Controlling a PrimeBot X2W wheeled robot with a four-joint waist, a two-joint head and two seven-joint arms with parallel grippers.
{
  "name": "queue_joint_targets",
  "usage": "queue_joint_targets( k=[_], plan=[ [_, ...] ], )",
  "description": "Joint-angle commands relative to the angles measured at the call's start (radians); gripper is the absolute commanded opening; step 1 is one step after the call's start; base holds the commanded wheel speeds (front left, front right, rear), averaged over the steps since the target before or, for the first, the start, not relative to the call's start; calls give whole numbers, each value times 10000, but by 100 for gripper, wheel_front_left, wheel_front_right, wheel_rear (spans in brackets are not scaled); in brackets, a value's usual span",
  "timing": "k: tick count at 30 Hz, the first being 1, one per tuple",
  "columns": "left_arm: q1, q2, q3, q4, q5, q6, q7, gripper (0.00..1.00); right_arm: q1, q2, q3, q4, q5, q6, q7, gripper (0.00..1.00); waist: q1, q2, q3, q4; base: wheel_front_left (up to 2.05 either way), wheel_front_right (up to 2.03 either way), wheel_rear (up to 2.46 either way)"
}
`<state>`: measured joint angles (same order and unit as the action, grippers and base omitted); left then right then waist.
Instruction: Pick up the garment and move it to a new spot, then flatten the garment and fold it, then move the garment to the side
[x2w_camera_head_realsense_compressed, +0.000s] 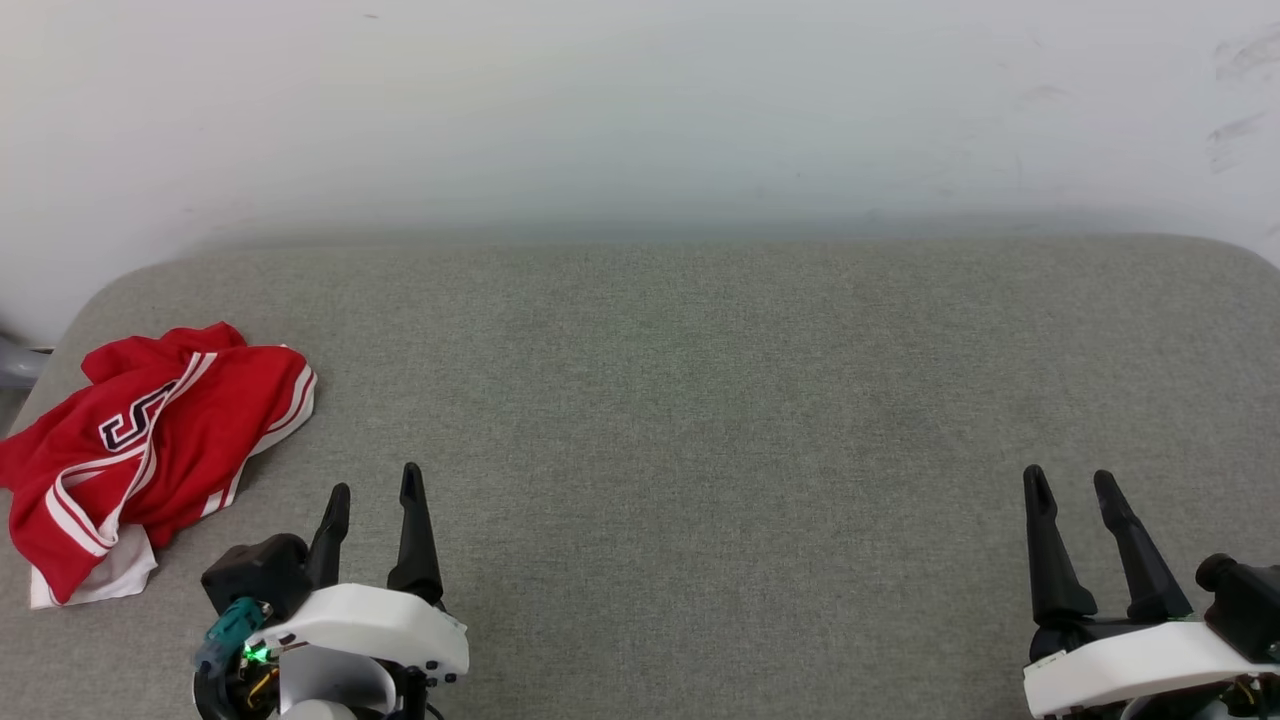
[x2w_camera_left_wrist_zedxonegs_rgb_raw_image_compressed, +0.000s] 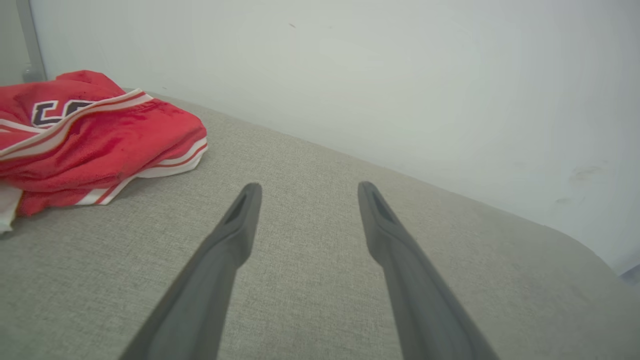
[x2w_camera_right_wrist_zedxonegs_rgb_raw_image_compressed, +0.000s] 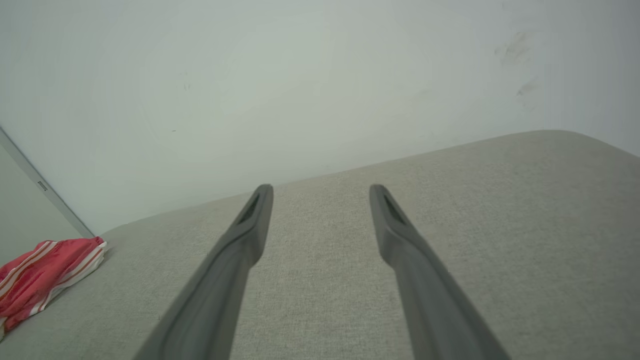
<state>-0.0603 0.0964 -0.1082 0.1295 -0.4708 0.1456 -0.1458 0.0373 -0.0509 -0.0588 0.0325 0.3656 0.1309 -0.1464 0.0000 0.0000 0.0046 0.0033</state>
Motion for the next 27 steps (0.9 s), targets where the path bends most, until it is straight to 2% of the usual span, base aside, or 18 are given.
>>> queue_joint_targets(
  k=[1, 27],
  plan=[
    [-69, 116, -81, -132, 326, 107, -117, 100, 21, 5, 11, -181, -373, -3, -110, 100, 0, 0, -1, 2, 0, 0, 0],
    [-38, 478, -894, -397, 2624, 964, -703, 100, 330, 8, -22, -641, -2875, -3, -699, 100, 0, 0, 18, -19, 0, 0, 0]
  ],
)
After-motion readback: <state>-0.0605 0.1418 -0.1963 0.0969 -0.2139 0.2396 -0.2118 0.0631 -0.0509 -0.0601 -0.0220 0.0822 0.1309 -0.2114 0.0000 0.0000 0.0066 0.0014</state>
